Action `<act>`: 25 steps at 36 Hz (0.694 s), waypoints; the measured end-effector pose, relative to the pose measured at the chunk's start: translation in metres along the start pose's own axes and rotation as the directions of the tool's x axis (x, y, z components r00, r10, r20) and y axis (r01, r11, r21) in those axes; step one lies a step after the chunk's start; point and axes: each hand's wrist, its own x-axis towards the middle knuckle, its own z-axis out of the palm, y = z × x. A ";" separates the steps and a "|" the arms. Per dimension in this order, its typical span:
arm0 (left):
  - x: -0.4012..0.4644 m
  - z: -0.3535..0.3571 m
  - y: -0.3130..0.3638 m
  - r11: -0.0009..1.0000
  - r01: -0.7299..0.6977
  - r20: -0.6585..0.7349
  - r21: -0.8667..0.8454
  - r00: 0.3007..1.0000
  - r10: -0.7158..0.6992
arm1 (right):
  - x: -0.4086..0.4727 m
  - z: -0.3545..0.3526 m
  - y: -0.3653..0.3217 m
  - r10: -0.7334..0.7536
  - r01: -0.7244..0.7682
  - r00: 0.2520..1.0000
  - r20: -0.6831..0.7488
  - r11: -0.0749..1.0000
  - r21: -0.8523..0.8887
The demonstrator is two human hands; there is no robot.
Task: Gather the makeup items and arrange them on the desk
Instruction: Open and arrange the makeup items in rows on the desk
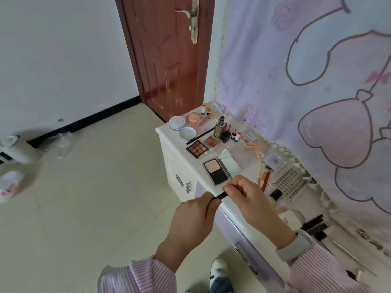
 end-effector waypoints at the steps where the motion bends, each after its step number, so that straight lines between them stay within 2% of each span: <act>1: -0.002 0.001 -0.001 1.000 0.015 0.000 -0.011 1.000 -0.015 | -0.002 -0.002 -0.001 -0.018 0.019 1.000 0.014 1.000 -0.025; 3: -0.005 0.000 0.000 0.998 0.047 0.008 -0.036 0.999 -0.047 | -0.005 -0.005 -0.003 -0.050 0.052 0.998 0.038 0.996 -0.069; 6: -0.002 0.002 0.005 0.978 0.118 0.070 -0.172 0.992 -0.108 | -0.005 -0.014 -0.003 -0.091 0.096 0.994 0.057 0.991 -0.089; 10: 0.010 0.016 0.008 0.915 0.297 0.249 -0.272 0.941 -0.231 | 0.004 -0.038 0.013 -0.070 0.067 0.997 -0.036 0.994 -0.082; 13: 0.019 0.034 0.004 0.776 0.486 0.388 -0.402 0.858 -0.336 | 0.020 -0.062 0.044 0.130 -0.120 0.970 -0.203 0.991 0.058; 15: 0.025 0.048 0.001 0.612 0.620 0.431 -0.491 0.783 -0.447 | 0.030 -0.078 0.072 0.310 -0.268 0.918 -0.248 0.945 0.189; 17: 0.036 0.064 -0.001 0.440 0.690 0.432 -0.575 0.713 -0.553 | 0.039 -0.092 0.103 0.406 -0.373 0.882 -0.240 0.912 0.170; 19: 0.050 0.078 0.002 0.345 0.694 0.391 -0.632 0.670 -0.631 | 0.050 -0.100 0.124 0.436 -0.420 0.870 -0.230 0.900 0.117; 25: 0.107 0.129 0.037 0.210 0.612 0.324 -0.763 0.642 -0.695 | 0.100 -0.109 0.164 0.469 -0.447 0.865 -0.178 0.881 0.152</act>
